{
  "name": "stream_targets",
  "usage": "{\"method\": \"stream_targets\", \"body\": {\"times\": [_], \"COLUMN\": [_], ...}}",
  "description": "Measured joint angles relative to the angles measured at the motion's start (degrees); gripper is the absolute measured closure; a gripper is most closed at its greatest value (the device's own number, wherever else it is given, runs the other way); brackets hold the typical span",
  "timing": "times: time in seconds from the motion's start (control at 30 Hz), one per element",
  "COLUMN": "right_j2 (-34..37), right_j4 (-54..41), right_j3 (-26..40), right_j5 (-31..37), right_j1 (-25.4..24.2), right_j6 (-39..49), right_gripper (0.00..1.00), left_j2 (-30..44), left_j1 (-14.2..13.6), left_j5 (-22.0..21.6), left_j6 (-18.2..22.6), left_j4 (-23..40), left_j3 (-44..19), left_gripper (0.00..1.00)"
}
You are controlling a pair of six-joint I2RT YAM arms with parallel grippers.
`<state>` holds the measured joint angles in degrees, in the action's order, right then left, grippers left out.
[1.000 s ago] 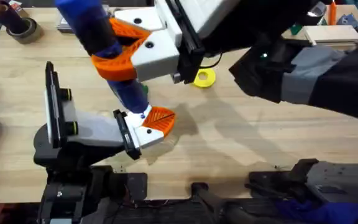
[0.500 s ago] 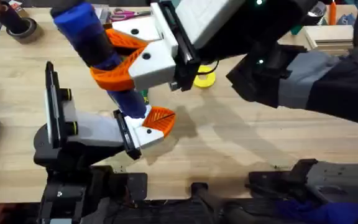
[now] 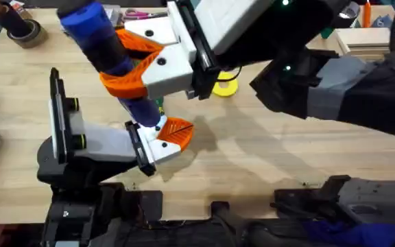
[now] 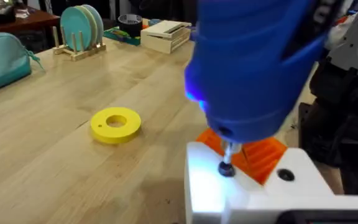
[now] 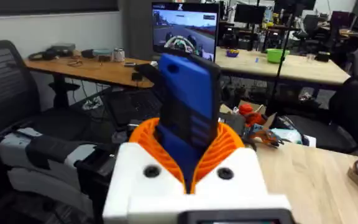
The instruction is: Pick up the gripper from the table and insert it into the empty holder that is missing its gripper. Then pick up a screw, insert it into the mounting hole, and use the screwdriver to tighten it. Finally, clean up the table by picking up the vegetable and placing it into the bucket.
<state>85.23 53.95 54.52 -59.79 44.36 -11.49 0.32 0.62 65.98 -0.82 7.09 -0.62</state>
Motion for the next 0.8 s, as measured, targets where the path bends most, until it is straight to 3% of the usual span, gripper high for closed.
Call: {"method": "stream_targets", "body": {"times": [0.8], "right_j2": [0.0], "right_j4": [0.0], "right_j3": [-0.7], "right_j5": [0.0], "right_j1": [0.0], "right_j6": [0.0], "right_gripper": [0.976], "left_j2": [0.0], "left_j1": [0.0], "left_j5": [0.0], "left_j6": [0.4], "left_j4": [0.0], "left_j3": [0.0], "left_gripper": [0.990]}}
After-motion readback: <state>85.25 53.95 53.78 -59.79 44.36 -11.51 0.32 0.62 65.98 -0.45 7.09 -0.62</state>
